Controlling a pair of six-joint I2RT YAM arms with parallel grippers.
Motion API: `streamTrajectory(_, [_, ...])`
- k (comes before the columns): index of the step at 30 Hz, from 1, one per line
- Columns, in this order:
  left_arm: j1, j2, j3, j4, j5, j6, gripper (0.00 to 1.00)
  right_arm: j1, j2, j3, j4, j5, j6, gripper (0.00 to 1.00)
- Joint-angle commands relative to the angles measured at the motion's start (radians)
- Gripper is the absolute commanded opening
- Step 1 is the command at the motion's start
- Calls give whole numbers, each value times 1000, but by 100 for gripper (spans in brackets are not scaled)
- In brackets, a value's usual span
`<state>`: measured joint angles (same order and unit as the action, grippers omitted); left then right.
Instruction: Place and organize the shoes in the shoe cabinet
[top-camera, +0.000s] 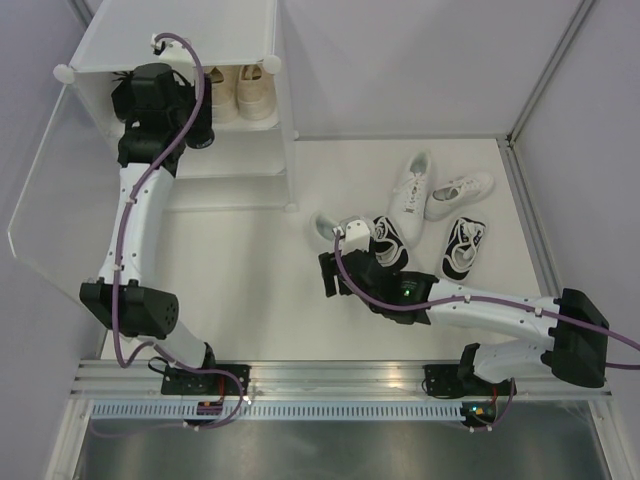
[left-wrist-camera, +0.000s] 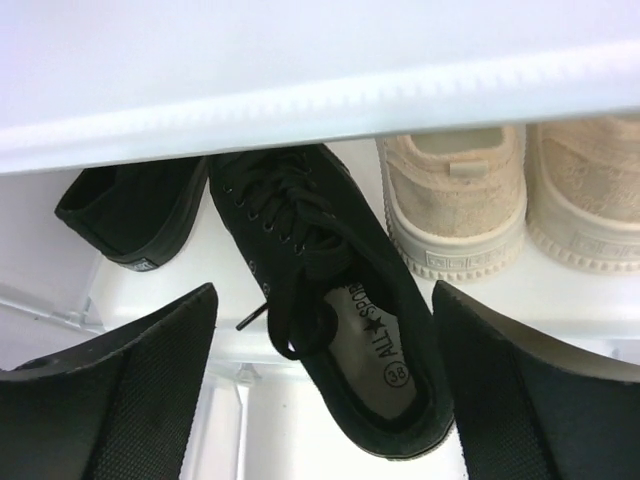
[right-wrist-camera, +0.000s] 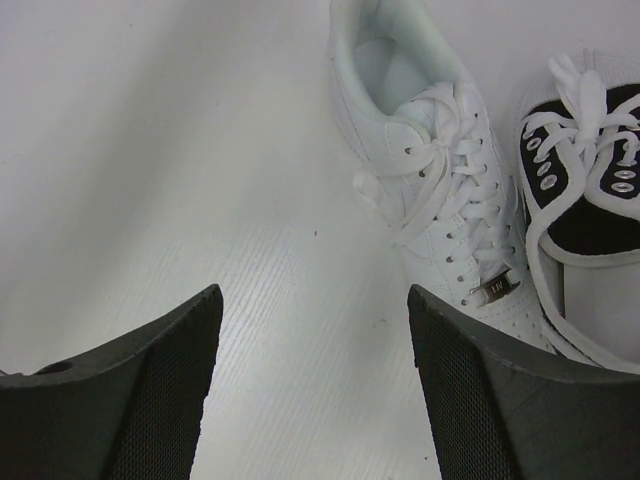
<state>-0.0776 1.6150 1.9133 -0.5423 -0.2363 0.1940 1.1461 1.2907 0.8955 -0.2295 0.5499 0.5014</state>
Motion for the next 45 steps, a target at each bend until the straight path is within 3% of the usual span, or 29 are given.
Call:
streamTrajectory(1, [7, -72, 55, 19, -43, -131, 92, 1, -27, -10, 7, 21, 12, 79])
streamTrajectory(10, [-4, -194, -71, -30, -57, -401, 100, 1, -47, -44, 18, 30, 12, 79])
streamTrajectory(14, [-39, -219, -160, -39, -129, -430, 100, 3, -53, -55, 22, 31, 5, 79])
streamTrajectory(22, [-100, -149, -178, -45, -231, -432, 100, 3, -70, -81, 29, 50, -9, 79])
streamTrajectory(29, [-103, -83, -188, -53, -349, -436, 93, 3, -94, -102, 36, 53, -11, 79])
streamTrajectory(35, [-103, -38, -152, -48, -357, -432, 82, 3, -97, -112, 41, 51, -6, 79])
streamTrajectory(36, [-103, -38, -151, -48, -356, -430, 74, 3, -97, -112, 41, 53, -6, 79])
streamTrajectory(38, [-103, -44, -154, -48, -357, -427, 69, 3, -102, -113, 39, 54, -4, 79])
streamTrajectory(41, [-102, -63, -161, -48, -354, -407, 53, 3, -108, -119, 41, 55, -3, 79])
streamTrajectory(42, [-102, -78, -166, -48, -347, -400, 37, 3, -108, -121, 39, 54, -3, 79])
streamTrajectory(45, [-100, -101, -180, -44, -317, -346, 10, 3, -108, -122, 41, 48, -4, 79])
